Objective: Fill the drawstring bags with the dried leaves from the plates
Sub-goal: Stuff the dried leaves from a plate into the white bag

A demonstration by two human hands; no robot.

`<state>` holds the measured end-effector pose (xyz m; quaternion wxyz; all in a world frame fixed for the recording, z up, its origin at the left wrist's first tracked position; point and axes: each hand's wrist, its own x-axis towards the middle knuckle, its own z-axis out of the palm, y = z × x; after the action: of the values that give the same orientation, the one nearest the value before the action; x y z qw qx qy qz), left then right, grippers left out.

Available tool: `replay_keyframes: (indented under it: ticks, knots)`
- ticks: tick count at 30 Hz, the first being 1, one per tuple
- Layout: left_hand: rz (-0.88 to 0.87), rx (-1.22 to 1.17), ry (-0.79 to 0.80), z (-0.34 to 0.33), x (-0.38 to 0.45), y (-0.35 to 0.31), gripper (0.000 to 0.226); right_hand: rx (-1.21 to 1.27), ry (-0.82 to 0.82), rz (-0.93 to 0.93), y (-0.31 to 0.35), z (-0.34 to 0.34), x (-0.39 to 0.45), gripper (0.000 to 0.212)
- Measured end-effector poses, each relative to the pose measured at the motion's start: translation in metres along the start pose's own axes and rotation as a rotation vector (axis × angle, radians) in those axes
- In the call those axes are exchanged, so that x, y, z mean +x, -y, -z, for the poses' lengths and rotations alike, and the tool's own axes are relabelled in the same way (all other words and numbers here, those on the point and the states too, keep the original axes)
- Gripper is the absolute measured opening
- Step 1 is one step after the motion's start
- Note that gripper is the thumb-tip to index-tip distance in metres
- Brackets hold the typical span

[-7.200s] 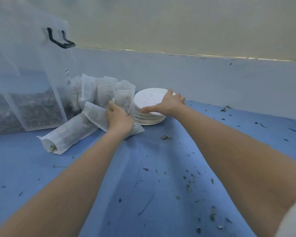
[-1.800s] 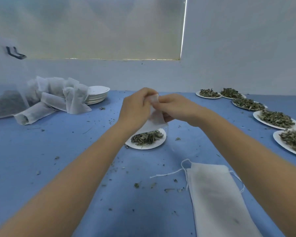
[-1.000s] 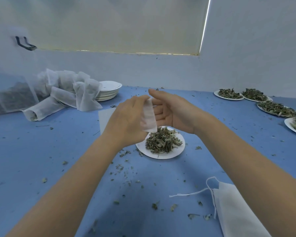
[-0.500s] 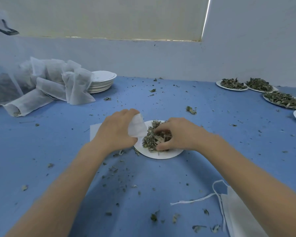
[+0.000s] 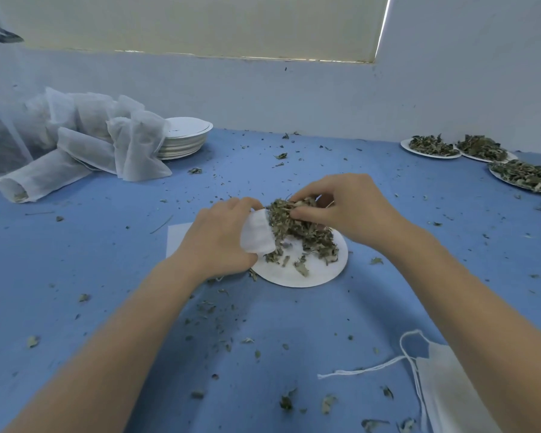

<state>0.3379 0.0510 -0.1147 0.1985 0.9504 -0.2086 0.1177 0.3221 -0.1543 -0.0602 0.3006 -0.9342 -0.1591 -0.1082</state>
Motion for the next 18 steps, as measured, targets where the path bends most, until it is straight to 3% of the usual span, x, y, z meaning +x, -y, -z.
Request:
replay_keyframes:
  ticks: [10, 15, 18]
  knots:
    - [0.058, -0.174, -0.102, -0.004, -0.001, -0.004, 0.058, -0.126, 0.075, 0.142, 0.008, -0.014, -0.001, 0.020]
    - [0.042, -0.196, -0.149, -0.009, 0.000, -0.009, 0.051, 0.173, 0.016, 0.089, 0.009, -0.024, -0.003, 0.029]
    - [0.071, -0.241, -0.159, -0.010, 0.000, -0.011, 0.050, 0.382, 0.095, 0.003, 0.007, -0.024, -0.005, 0.036]
